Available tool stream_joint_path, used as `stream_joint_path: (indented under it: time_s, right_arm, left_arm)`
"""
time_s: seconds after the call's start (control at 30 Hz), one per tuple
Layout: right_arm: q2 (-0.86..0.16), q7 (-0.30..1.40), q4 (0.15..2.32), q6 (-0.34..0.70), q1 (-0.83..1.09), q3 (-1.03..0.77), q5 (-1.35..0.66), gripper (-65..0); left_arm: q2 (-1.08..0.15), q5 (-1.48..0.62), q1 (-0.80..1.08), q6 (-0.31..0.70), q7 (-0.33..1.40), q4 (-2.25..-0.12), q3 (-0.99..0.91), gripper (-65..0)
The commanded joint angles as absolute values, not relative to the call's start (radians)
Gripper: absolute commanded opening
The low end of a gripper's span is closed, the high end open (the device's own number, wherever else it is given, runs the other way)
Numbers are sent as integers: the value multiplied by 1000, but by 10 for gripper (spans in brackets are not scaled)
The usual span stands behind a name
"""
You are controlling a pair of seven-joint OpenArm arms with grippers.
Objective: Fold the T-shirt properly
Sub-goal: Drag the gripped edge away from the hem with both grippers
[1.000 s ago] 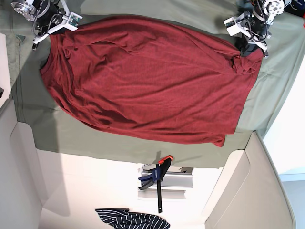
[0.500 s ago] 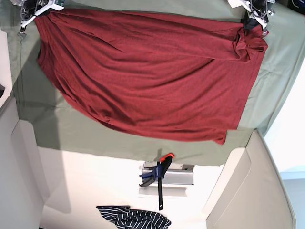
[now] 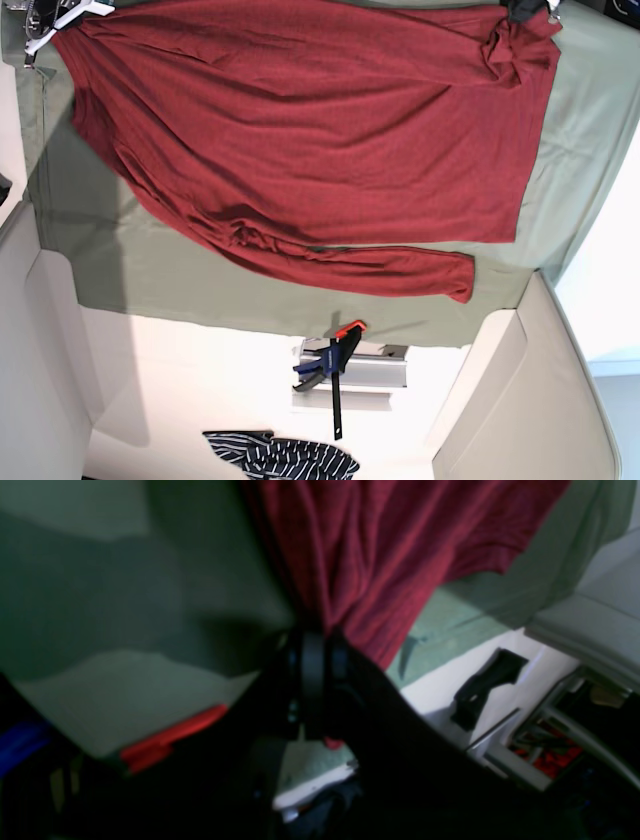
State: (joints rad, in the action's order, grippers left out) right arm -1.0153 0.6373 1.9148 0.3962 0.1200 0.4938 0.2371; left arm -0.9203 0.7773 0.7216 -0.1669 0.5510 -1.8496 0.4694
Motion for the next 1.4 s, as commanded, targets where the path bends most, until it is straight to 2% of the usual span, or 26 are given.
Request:
stream_joint_path:
  time_s: [0.0, 0.3, 0.7, 0.93, 1.37]
  right_arm:
    - [-1047, 656, 1935, 388, 115, 485, 230, -650]
    - [-1052, 682, 1991, 388, 148, 484, 220, -650]
    - [-1039, 719, 2019, 364, 327, 484, 285, -650]
    - [-1039, 735, 2019, 300, 330, 484, 364, -650]
    - [-1014, 735, 2019, 297, 330, 484, 362, -650]
  left_arm:
    - [-937, 789, 751, -181, 567, -1872, 438, -650]
    - [-928, 791, 946, -199, 565, -1934, 248, -650]
    - [-922, 790, 947, -198, 566, -1936, 228, -650]
    - [-922, 793, 948, -198, 566, -1936, 228, -650]
    - [-923, 809, 947, -198, 566, -1936, 228, -650]
